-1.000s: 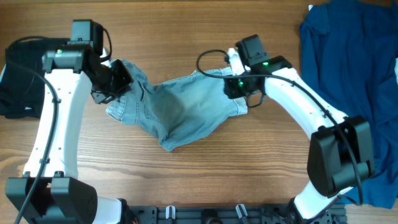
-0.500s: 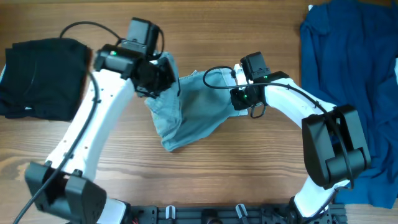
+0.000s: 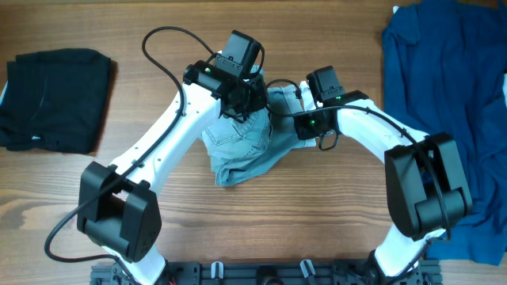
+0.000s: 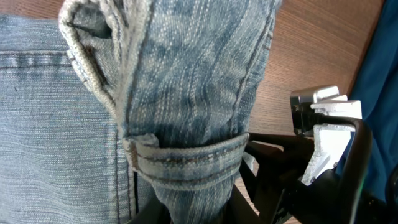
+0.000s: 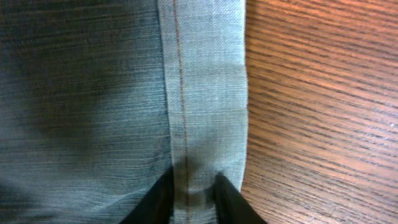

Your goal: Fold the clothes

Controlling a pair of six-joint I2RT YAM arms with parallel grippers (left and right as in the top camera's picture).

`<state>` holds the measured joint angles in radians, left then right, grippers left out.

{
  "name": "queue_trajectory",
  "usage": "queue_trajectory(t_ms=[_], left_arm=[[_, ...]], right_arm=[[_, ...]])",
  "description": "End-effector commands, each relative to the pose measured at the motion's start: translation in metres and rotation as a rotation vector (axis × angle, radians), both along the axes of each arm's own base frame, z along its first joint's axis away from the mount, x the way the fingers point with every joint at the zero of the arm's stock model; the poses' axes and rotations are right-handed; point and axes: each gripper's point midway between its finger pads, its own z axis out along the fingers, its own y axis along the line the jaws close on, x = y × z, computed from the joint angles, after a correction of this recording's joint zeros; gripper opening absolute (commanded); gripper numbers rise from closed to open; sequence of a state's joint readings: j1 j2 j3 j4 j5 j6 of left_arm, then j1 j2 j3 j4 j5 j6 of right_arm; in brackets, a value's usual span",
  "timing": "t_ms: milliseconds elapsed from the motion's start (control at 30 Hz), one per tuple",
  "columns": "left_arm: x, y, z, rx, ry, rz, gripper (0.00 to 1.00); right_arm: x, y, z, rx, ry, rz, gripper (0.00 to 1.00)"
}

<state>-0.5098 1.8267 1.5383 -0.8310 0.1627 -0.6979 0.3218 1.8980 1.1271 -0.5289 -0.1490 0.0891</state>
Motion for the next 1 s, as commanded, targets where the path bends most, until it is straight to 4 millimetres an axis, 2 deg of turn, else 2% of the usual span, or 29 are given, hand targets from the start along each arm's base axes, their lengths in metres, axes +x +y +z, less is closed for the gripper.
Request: queue_trajectory(t_ms=[0,33,67,100,133,167,200,267,300,333,367,433,467,500,567,667,700,733,800,833,867,967], left_arm=[[0.005,-0.014,0.008,-0.047,-0.018,-0.008,0.31],[0.006,-0.015,0.009,-0.05,-0.022,-0.009,0.5],[0.006,-0.015,0.009,-0.049,-0.022,-0.009,0.59],[0.005,-0.014,0.008,-0.041,-0.024,-0.021,0.67],[0.005,-0.012,0.008,-0.03,-0.034,-0.046,0.69],[0.008,-0.008,0.008,-0.019,-0.047,-0.067,0.7],[0.016,0.007,0.007,0.008,-0.055,-0.031,0.71],[0.03,0.035,0.005,0.071,-0.077,0.044,0.74],[0.04,0.056,0.004,0.115,-0.096,0.097,0.76],[0.046,0.07,0.004,0.137,-0.101,0.133,0.76],[0.049,0.087,0.002,0.139,-0.08,0.17,0.75],[0.034,0.105,-0.007,0.161,0.009,0.197,0.76],[0.028,0.109,-0.01,0.173,0.036,0.198,0.77],[0.025,0.11,-0.013,0.18,0.052,0.197,0.77],[0.02,0.111,-0.019,0.188,0.071,0.195,0.79],[0.018,0.112,-0.023,0.192,0.082,0.194,0.8],[0.017,0.112,-0.024,0.193,0.085,0.193,0.8],[0.015,0.113,-0.025,0.196,0.092,0.193,0.8],[0.012,0.114,-0.026,0.202,0.105,0.192,0.82],[0.011,0.114,-0.026,0.203,0.107,0.191,0.81],[0.011,0.114,-0.026,0.203,0.106,0.191,0.81],[0.021,0.111,-0.023,0.186,0.067,0.194,0.82]], right_arm=[[-0.016,-0.005,-0.022,-0.027,0.076,-0.022,0.2],[-0.013,-0.004,-0.019,-0.024,0.069,-0.032,0.2],[-0.008,-0.005,-0.013,-0.027,0.06,-0.05,0.2],[0.006,-0.013,0.004,-0.037,0.022,-0.108,0.21],[0.017,-0.019,0.02,-0.035,-0.014,-0.15,0.24],[0.032,-0.03,0.043,-0.033,-0.064,-0.203,0.28],[0.05,-0.049,0.088,-0.007,-0.15,-0.264,0.36],[0.057,-0.06,0.133,0.027,-0.226,-0.278,0.43],[0.052,-0.053,0.152,0.07,-0.257,-0.208,0.46],[0.044,-0.041,0.16,0.124,-0.25,-0.132,0.47],[0.026,-0.02,0.161,0.223,-0.187,-0.037,0.5],[-0.003,-0.002,0.145,0.301,-0.052,0.007,0.54],[-0.011,0.006,0.138,0.326,-0.018,0.024,0.56],[-0.016,0.011,0.134,0.337,0.001,0.036,0.58],[-0.029,0.019,0.114,0.303,0.06,0.049,0.6],[-0.032,0.016,0.076,0.203,0.113,0.003,0.61],[-0.031,0.007,0.057,0.137,0.136,-0.051,0.59],[-0.031,-0.011,0.035,0.034,0.167,-0.144,0.57],[-0.035,-0.046,0.006,-0.15,0.209,-0.317,0.52],[-0.041,-0.06,-0.002,-0.215,0.241,-0.408,0.47],[-0.046,-0.065,-0.005,-0.237,0.266,-0.454,0.45],[-0.044,-0.06,0.001,-0.2,0.262,-0.44,0.44]])
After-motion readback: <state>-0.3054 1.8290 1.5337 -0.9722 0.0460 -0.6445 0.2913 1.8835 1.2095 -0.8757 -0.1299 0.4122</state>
